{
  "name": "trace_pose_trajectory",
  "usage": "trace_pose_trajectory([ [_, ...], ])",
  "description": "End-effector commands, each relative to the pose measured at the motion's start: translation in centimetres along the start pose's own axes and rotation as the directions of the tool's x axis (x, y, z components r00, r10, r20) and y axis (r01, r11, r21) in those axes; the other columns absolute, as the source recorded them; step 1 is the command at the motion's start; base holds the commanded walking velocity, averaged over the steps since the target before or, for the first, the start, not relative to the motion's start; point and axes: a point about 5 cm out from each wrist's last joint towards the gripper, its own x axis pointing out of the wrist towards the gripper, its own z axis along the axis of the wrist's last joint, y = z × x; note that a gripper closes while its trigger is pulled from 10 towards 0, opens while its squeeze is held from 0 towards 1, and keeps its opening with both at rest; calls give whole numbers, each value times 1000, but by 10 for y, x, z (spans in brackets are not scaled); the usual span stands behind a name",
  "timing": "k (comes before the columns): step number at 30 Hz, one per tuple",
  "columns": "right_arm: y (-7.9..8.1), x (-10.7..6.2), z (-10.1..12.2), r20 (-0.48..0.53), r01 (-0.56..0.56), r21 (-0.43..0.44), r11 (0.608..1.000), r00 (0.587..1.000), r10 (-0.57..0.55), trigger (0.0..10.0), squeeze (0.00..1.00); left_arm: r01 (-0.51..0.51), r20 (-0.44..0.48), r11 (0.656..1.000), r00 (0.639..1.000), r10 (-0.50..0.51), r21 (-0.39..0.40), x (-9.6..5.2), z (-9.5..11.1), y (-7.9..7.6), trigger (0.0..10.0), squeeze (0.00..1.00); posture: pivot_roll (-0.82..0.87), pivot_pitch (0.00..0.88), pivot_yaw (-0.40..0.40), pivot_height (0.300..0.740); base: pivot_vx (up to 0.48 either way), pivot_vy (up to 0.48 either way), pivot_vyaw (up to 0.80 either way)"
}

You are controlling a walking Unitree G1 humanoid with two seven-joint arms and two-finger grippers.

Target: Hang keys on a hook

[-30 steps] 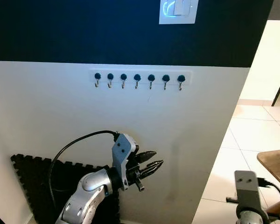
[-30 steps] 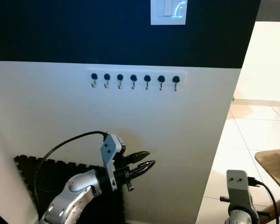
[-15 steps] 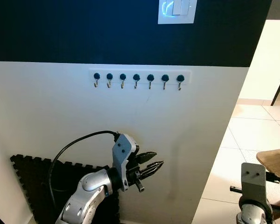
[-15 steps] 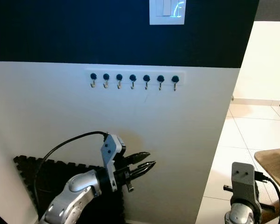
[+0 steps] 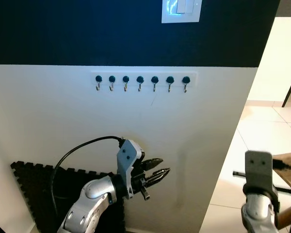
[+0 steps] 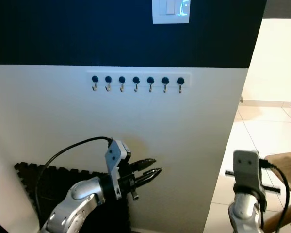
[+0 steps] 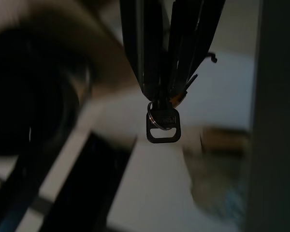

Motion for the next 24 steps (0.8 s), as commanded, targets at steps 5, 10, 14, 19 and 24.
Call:
trace_pose_trajectory([
  [5,9,3,42,196,-56,14,998,979,52,10000,0,13,-19,1000,1000,-13,20,-2,0,-2,10000,0,14,74,45,740,0,0,0],
  [10,16,0,71,356,-118,4,993,928,109,10000,0,15,-18,1000,1000,-14,19,-2,0,-3,10000,0,14,73,43,740,0,0,0],
  [14,18,-2,76,373,-138,21,990,920,121,10000,0,16,-19,1000,1000,-16,19,-2,0,-3,10000,0,13,71,43,740,0,0,0],
  [19,39,-6,67,278,-374,145,916,904,325,10000,0,25,-29,999,999,-25,25,-2,-2,-4,10000,0,9,66,46,740,0,0,0],
  [24,53,-17,49,188,-542,216,812,839,510,10000,0,37,-44,999,998,-36,26,-2,-4,-5,10000,0,9,63,45,740,0,0,0],
])
